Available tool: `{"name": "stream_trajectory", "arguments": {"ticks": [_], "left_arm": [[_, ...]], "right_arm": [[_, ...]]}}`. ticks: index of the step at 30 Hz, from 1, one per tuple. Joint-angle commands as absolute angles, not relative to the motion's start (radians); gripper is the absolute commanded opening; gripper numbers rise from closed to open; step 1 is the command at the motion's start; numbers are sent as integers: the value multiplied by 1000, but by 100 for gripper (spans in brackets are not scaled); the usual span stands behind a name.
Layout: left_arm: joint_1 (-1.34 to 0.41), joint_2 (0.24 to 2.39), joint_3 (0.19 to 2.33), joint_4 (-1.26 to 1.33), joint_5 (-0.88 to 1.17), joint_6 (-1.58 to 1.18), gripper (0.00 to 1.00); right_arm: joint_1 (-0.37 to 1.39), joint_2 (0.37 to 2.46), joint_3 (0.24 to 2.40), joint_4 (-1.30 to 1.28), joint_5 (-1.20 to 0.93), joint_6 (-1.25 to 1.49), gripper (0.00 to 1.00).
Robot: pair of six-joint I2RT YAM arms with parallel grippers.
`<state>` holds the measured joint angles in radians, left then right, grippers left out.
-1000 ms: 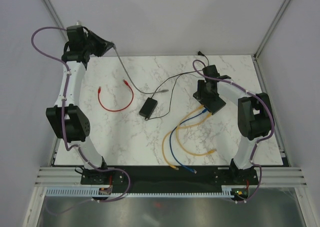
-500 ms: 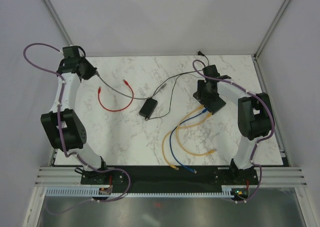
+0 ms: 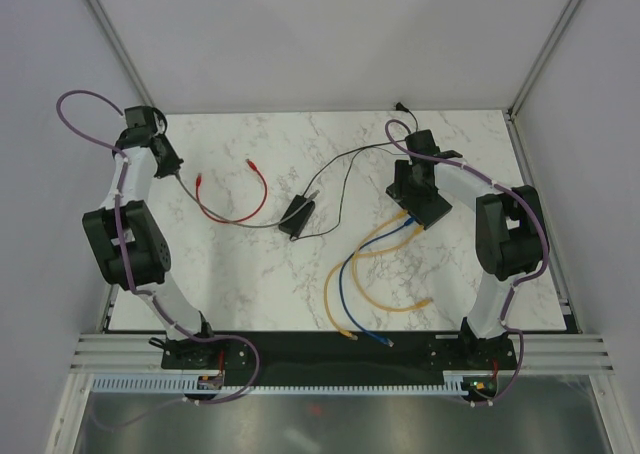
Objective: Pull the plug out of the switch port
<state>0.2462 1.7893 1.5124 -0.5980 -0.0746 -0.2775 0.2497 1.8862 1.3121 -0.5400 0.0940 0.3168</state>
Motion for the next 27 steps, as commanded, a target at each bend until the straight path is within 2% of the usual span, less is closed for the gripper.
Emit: {"name": "stream_trajectory", "arguments": {"ticks": [1, 10, 15, 16, 18, 22, 23, 27], "left_arm": [[261, 1819, 1505, -592, -58, -222, 2], [262, 1888, 1531, -610, -89, -218, 2], [262, 1954, 1621, -685, -144, -233, 4], [262, 1960, 1631, -692, -155, -235, 14], [264, 1974, 1655, -701, -161, -241, 16], [265, 1997, 1710, -729, -129, -259, 31], [264, 2000, 1719, -733, -126, -265, 41], [264, 2005, 1770, -765, -129, -302, 62]], "right_arm": [[253, 1951, 1255, -640, 15, 333, 70], [255, 1939, 1249, -641, 8, 339, 70], [255, 1928, 1239, -641, 15, 336, 70], [255, 1925, 1235, -644, 14, 334, 70], [255, 1924, 1232, -644, 14, 336, 70], [255, 1921, 1229, -647, 14, 334, 70], [256, 1919, 1232, -649, 14, 336, 70], [256, 1908, 1238, -652, 14, 336, 71]]}}
